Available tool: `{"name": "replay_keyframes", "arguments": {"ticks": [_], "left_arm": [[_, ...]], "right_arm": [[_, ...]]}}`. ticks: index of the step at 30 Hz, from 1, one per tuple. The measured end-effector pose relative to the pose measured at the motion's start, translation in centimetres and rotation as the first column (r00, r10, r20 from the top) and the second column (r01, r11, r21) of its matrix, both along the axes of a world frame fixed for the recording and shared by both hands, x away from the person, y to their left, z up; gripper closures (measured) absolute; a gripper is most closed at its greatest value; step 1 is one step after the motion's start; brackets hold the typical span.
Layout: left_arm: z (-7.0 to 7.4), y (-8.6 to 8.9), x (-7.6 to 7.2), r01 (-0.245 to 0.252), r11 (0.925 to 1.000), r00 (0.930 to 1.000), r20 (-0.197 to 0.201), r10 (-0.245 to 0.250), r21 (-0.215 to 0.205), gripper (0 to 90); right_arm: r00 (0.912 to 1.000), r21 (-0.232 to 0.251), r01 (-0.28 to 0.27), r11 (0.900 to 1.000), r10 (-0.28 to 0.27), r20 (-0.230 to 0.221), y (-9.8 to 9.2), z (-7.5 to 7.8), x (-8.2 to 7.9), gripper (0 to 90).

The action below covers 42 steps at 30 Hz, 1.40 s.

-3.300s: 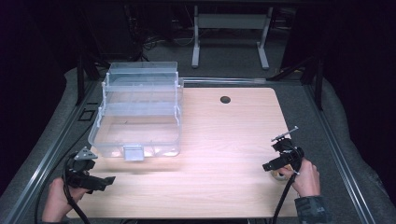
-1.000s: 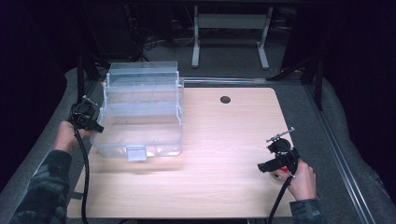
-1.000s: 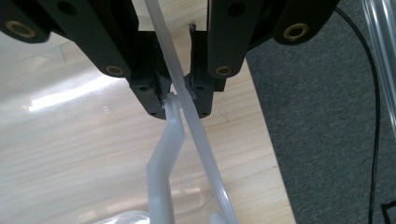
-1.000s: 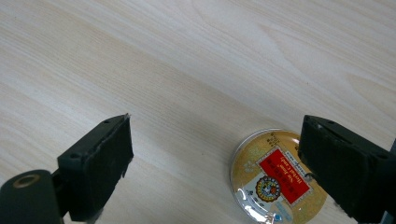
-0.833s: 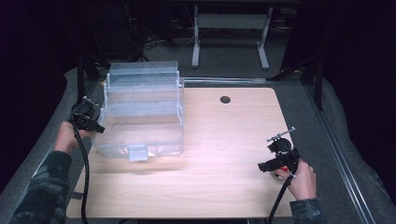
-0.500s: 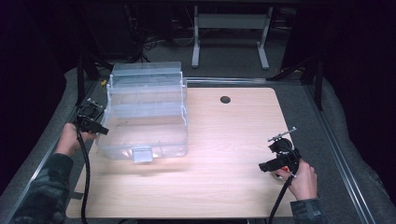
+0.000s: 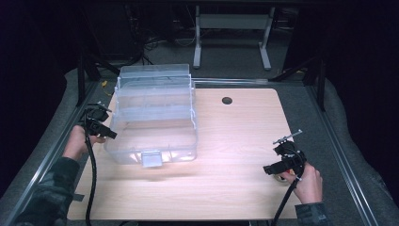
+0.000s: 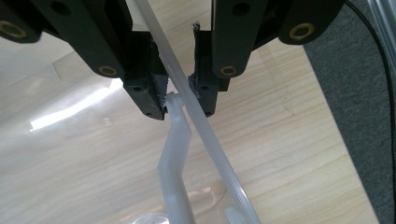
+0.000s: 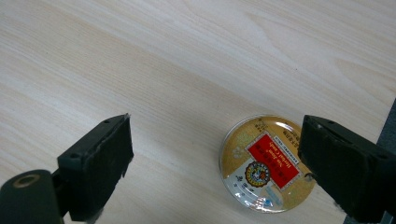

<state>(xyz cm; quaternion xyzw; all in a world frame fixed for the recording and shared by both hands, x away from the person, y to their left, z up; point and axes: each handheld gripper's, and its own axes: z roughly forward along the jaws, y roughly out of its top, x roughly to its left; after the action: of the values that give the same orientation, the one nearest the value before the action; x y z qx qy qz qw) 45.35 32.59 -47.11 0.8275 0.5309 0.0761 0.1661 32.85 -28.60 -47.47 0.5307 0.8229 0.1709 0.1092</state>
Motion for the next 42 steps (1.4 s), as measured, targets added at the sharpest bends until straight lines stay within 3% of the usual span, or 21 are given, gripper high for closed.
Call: {"name": "replay_keyframes", "arguments": {"ticks": [14, 42], "left_arm": [[0.1, -2.9, -0.5, 0.039, 0.9992, 0.9988, -0.028, -0.039, 0.013, 73.4], [0.1, -8.5, -2.5, 0.136, 0.9904, 0.9906, -0.021, -0.135, 0.026, 72.1]], "right_arm": [[1.0000, -0.015, -0.003, 1.000, 0.003, -0.007, -0.5, 0.3, -0.5, 10.2], [0.9998, -0.004, 0.016, 1.000, -0.016, 0.008, -1.3, 0.6, -1.1, 11.7]]}}
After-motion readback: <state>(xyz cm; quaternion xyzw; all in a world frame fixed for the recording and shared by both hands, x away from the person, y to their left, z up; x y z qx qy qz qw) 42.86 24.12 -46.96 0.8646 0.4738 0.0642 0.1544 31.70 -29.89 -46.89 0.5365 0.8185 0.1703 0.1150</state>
